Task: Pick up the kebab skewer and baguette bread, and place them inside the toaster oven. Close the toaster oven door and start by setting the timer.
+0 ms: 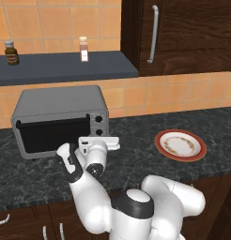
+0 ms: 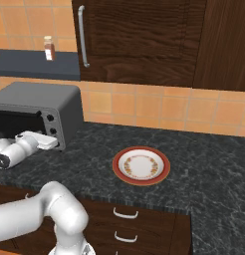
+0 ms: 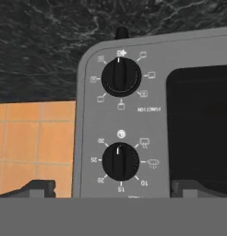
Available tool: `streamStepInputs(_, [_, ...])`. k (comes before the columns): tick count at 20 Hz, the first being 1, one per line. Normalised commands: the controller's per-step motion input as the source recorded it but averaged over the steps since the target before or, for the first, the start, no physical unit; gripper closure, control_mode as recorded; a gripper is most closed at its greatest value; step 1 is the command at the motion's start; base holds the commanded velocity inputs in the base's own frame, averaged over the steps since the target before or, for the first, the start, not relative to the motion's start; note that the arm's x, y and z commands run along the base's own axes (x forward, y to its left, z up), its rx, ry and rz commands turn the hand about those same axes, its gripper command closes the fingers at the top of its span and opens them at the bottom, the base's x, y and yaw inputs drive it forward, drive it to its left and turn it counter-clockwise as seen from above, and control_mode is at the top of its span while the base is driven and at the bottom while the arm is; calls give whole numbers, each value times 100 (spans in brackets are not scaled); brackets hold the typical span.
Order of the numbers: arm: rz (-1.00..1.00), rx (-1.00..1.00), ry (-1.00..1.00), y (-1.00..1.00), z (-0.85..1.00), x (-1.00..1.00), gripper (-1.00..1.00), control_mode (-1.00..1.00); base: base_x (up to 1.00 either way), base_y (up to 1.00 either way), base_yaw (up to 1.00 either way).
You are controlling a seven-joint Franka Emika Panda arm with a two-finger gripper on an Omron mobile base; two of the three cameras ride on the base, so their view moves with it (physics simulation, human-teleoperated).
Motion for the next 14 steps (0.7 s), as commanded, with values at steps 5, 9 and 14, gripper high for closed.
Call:
streamStepInputs(5, [0, 7, -6, 1, -12, 21, -100, -100, 0, 0, 0])
streamStepInputs(9, [0, 5, -6, 0, -11, 8, -100, -100, 0, 0, 0])
streamStepInputs(14, [0, 4, -7, -4, -14, 0, -100, -100, 0, 0, 0])
